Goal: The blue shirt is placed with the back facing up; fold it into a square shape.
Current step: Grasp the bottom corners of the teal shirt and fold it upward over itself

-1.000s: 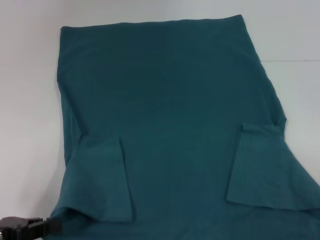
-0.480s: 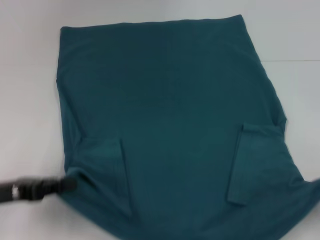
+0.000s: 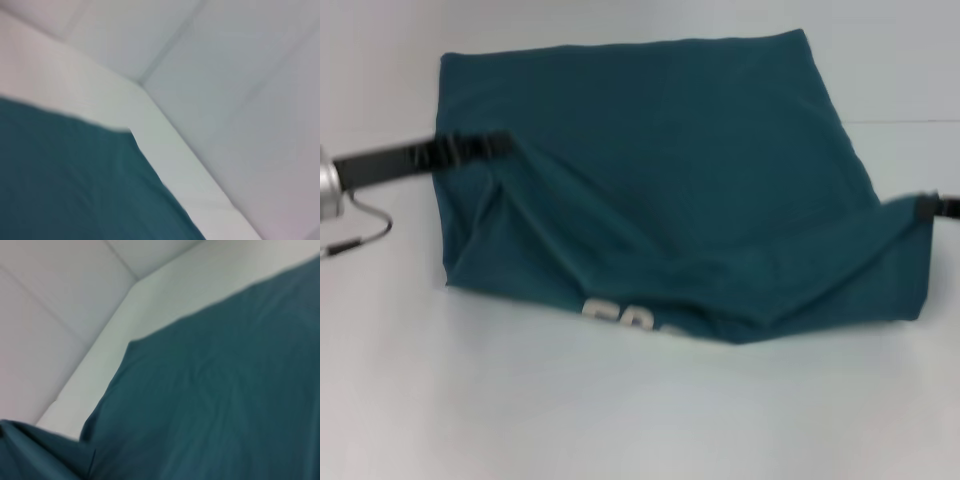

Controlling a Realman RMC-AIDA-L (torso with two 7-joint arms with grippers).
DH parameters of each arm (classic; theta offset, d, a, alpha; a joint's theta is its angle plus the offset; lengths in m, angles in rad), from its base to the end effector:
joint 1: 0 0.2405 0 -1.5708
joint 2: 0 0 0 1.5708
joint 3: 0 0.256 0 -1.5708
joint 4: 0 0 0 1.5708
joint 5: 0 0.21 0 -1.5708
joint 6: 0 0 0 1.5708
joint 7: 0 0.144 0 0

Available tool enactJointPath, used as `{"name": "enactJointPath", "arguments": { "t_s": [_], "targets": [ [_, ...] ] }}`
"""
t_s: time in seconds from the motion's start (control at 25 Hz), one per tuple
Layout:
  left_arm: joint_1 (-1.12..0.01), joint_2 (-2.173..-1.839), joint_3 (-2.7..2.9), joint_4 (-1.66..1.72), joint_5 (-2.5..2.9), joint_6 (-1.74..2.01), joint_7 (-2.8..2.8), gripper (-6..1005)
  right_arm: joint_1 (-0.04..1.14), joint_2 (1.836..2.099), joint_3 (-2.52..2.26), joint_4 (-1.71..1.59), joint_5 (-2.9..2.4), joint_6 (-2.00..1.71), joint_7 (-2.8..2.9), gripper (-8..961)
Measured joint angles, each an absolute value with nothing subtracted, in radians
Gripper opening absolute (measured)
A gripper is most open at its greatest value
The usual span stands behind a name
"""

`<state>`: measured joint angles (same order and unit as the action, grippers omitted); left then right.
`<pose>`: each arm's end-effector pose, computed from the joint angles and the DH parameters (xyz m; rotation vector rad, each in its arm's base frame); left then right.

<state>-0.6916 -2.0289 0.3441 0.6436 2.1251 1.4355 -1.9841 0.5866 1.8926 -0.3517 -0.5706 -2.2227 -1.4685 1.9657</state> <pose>-0.2562 0.3944 0.0550 -2.2530 -1.3496 -0.9191 0.3220 0.3623 0.0906 -2.2119 1.4382 0.6933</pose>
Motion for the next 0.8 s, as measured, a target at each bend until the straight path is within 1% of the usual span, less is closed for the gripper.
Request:
{"name": "enactJointPath", "arguments": {
  "t_s": [0.28, 0.4, 0.48, 0.68, 0.8],
  "targets": [
    [-0.755, -2.034, 0.353, 0.569, 1.982, 1.188, -1.922, 28, 0.709, 1.921, -0.369, -0.564, -2.222, -1.232, 1.949, 77],
    [-0.777, -2.039, 0.353, 0.525, 1.927, 1.097, -1.873, 29, 0.768, 1.929, -0.414, -0.539, -2.221, -1.117, 1.930, 85],
    [-0.789, -2.049, 0.354, 0.496, 1.886, 1.027, -1.833, 29, 0.802, 1.934, -0.452, -0.521, -2.221, -1.046, 1.925, 90],
    [-0.810, -2.084, 0.355, 0.453, 1.827, 0.879, -1.741, 29, 0.871, 1.964, -0.549, -0.480, -2.221, -0.844, 1.898, 103],
    [-0.818, -2.095, 0.357, 0.443, 1.817, 0.836, -1.720, 29, 0.899, 1.977, -0.579, -0.460, -2.221, -0.758, 1.870, 111]
  ]
}}
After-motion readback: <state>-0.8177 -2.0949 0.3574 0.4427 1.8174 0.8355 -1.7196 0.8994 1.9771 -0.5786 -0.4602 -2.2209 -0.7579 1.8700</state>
